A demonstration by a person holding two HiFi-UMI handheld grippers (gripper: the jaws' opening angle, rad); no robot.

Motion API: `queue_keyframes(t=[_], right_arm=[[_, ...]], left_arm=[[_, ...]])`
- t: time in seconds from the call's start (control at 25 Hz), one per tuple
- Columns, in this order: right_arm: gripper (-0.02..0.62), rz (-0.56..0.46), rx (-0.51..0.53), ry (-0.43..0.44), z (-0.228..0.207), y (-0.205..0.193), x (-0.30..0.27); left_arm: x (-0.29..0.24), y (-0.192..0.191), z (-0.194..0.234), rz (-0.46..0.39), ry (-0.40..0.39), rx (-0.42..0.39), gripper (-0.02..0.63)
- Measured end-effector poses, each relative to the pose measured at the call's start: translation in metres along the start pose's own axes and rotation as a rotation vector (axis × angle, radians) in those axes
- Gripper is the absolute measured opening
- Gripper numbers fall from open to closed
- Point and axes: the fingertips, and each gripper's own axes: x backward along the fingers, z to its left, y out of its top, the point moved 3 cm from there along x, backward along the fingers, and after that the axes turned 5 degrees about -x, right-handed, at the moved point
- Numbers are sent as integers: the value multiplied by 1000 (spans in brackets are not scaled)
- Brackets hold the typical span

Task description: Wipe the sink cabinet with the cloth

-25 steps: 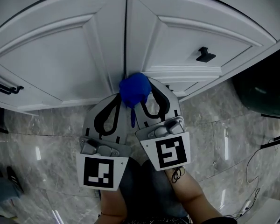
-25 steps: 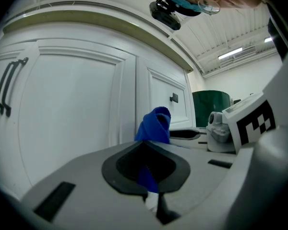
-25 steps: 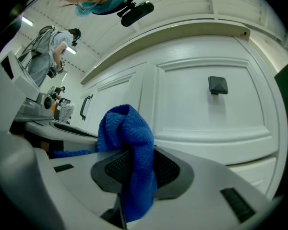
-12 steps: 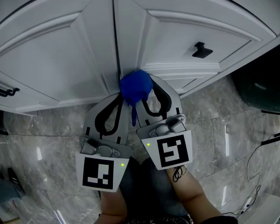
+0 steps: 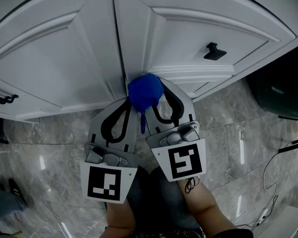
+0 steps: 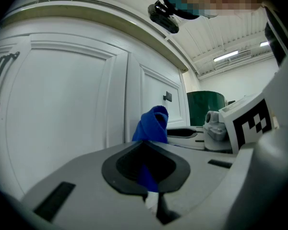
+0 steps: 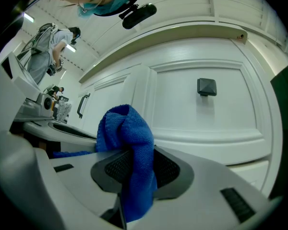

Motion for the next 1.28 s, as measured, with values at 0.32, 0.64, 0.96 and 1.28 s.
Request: queue_keyframes(t=[0.32, 0.64, 0.96, 1.28], right_arm=[[115, 4, 20, -25, -7, -1, 3], [115, 2, 18, -38, -13, -2, 6], [115, 0, 15, -50, -18, -2, 8], [115, 2, 11, -65, -24, -3, 11]], left_arm=[[-5, -2, -5, 4, -18, -8, 0], [-8, -3, -7, 8, -26, -3, 0], [-9, -4, -8, 8, -28, 2, 0], [-10, -4, -9, 7, -32, 3, 0]])
